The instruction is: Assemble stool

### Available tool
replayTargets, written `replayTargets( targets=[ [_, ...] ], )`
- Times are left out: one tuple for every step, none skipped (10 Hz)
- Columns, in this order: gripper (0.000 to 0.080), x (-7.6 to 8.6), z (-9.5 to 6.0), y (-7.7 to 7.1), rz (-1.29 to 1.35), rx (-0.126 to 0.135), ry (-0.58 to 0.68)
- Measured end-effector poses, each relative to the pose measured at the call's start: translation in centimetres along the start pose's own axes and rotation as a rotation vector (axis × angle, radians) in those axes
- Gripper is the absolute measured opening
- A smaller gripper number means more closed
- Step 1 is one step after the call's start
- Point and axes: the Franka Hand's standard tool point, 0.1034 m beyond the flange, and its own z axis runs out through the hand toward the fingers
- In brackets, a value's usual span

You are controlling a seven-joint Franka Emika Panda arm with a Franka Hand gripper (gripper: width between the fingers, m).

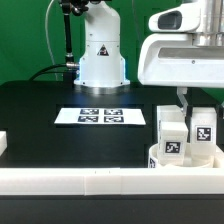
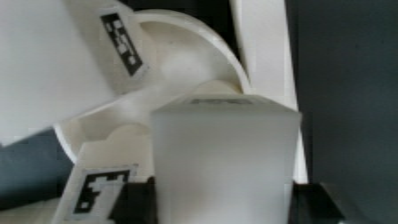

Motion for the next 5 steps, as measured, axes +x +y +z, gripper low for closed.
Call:
replayTargets(
  targets=[
    [0.0337, -0.01, 0.00, -0.01, 0.067, 0.000, 0.000],
    [0.0337, -0.05, 0.02, -0.05, 0.113, 0.002, -0.001],
    [0.0337, -0.36, 0.04, -0.32, 0.331, 0.020, -0.004],
    [0.0337, -0.41, 0.03, -0.41, 0.471, 0.033, 0.003],
    [0.0337, -0.57, 0.01, -0.65, 0.603, 0.033, 0.001]
  ],
)
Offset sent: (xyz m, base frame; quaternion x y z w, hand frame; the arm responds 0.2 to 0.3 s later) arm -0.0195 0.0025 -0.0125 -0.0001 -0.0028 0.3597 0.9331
